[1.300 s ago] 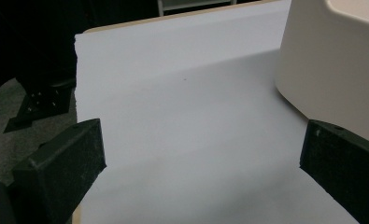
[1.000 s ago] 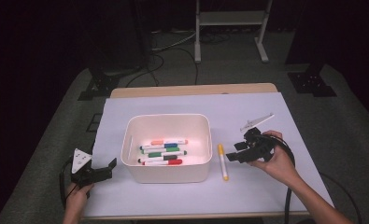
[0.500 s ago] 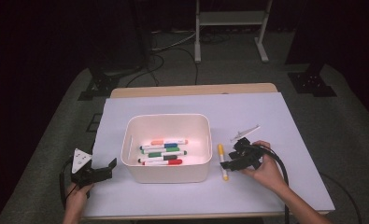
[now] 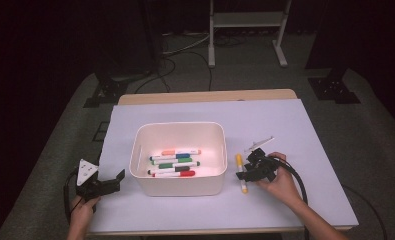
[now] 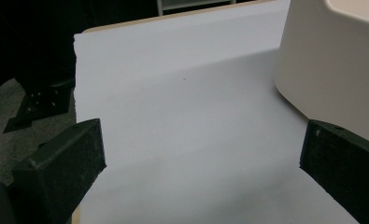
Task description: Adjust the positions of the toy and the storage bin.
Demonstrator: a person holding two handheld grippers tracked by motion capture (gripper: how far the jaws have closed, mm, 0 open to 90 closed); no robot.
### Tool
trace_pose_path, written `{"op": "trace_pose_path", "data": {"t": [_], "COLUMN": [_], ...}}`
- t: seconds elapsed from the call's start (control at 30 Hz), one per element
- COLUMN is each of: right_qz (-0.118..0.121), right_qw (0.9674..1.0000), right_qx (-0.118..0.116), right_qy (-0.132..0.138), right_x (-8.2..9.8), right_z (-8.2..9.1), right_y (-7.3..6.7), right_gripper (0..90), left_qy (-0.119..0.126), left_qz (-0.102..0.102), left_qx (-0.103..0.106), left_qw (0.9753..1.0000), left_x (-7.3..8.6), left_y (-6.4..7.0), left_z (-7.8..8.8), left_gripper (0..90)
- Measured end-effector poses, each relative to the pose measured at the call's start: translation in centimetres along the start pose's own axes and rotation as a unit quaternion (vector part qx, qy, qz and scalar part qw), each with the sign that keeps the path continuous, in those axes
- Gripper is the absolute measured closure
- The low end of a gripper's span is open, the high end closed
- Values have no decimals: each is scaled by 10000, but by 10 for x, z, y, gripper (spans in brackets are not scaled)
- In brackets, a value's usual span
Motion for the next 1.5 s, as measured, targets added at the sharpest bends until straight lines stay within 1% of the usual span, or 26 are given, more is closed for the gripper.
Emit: {"op": "trace_pose_path", "data": {"t": [0.13,0.2,0.3,0.33,0.37,0.4,0.47,0.5,0.53,0.67,0.83,0.9,1.0,1.13,1.3,1.5], "right_qz": [-39,-92,-111,-139,-139,-145,-134,-134,-126,-173,-232,-313,-315,-346,-342,-382], "right_qw": [9996,9994,9987,9984,9984,9979,9971,9971,9966,9965,9972,9979,9986,9992,9992,9980], "right_qx": [265,332,490,553,553,637,753,753,809,815,707,561,416,117,-9,-275], "right_qy": [-31,-57,-69,-29,-29,-21,15,15,40,75,65,25,51,131,227,414], "right_x": [3,5,8,9,9,11,13,13,15,17,18,19,20,19,16,10], "right_z": [4,7,10,11,11,13,14,14,15,17,18,20,25,35,51,73], "right_y": [5,8,13,15,15,17,18,18,19,22,25,26,24,20,11,4], "right_gripper": [490,502,542,562,562,605,654,654,690,751,756,757,758,758,758,758], "left_qy": [2,1,2,3,3,5,5,5,3,1,1,0,4,-3,6,2], "left_qz": [-2,7,-11,-13,-13,-10,-6,-6,-15,-14,10,8,-1,-15,-5,-17], "left_qx": [2,1,-2,-2,-2,-8,-11,-11,-11,-12,0,1,-3,-14,-8,-12], "left_qw": [10000,10000,10000,10000,10000,10000,10000,10000,10000,10000,10000,10000,10000,10000,10000,10000], "left_x": [0,0,0,0,0,0,0,0,0,0,0,0,0,0,0,0], "left_y": [0,0,0,0,0,0,0,0,0,0,0,0,0,0,0,0], "left_z": [0,0,0,0,0,0,0,0,0,0,0,0,0,0,0,0], "left_gripper": [0,0,0,0,0,0,0,0,0,0,0,0,0,0,0,0]}}
Point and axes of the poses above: each handheld gripper's, and its own axes: z roughly backward along the jaws, x roughly out of its underside, y roughly to its right, the point moved 1 cm from there along -z, roughly forward along the jaws, and after that the axes turned 7 degrees about -z, right-handed, at the moved point
